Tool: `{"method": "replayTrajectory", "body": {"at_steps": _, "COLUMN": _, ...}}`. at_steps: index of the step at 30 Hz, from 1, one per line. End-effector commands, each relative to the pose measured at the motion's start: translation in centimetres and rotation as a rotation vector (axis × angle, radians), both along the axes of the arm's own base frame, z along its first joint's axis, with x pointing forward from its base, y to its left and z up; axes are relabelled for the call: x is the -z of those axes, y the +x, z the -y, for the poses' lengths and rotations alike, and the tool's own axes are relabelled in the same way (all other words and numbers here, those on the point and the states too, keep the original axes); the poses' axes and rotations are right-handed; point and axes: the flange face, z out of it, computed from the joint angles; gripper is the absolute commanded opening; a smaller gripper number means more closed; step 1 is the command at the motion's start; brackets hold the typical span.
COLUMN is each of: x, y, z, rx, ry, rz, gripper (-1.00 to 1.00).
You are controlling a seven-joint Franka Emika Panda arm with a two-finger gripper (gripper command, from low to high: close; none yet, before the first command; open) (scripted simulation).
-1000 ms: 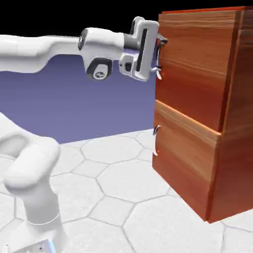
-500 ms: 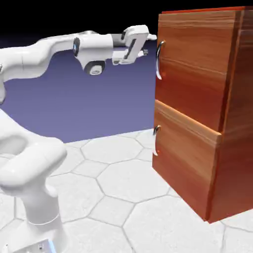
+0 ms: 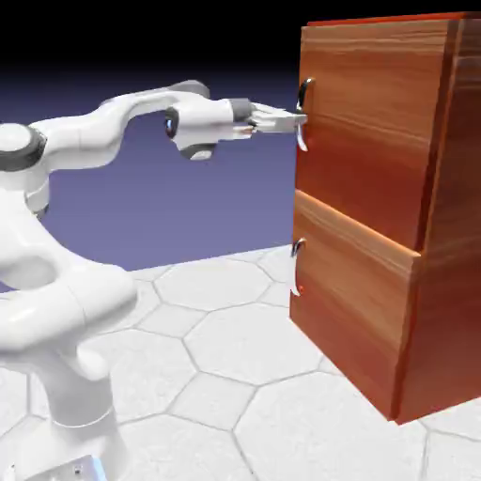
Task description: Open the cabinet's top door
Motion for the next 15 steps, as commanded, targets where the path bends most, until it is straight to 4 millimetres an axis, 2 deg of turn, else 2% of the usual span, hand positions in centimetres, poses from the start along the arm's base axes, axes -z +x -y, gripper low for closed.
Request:
{"method": "replayTrajectory", "body": {"at_steps": 1, "x": 0.0, "y": 0.0, "z": 0.0, "rx": 0.0, "ry": 0.0, "rz": 0.0, "gripper": -1.0}}
{"method": "replayTrajectory", "body": {"at_steps": 3, "x": 0.0, "y": -0.6, "z": 0.2, "rx": -0.016, "ry": 0.0, "rz": -0.001, "gripper": -1.0}}
{"method": "replayTrajectory", "body": {"at_steps": 15, "x": 0.0, "y": -8.9, "z": 4.2, "rx": -0.241, "ry": 0.0, "rz": 0.0, "gripper": -1.0}}
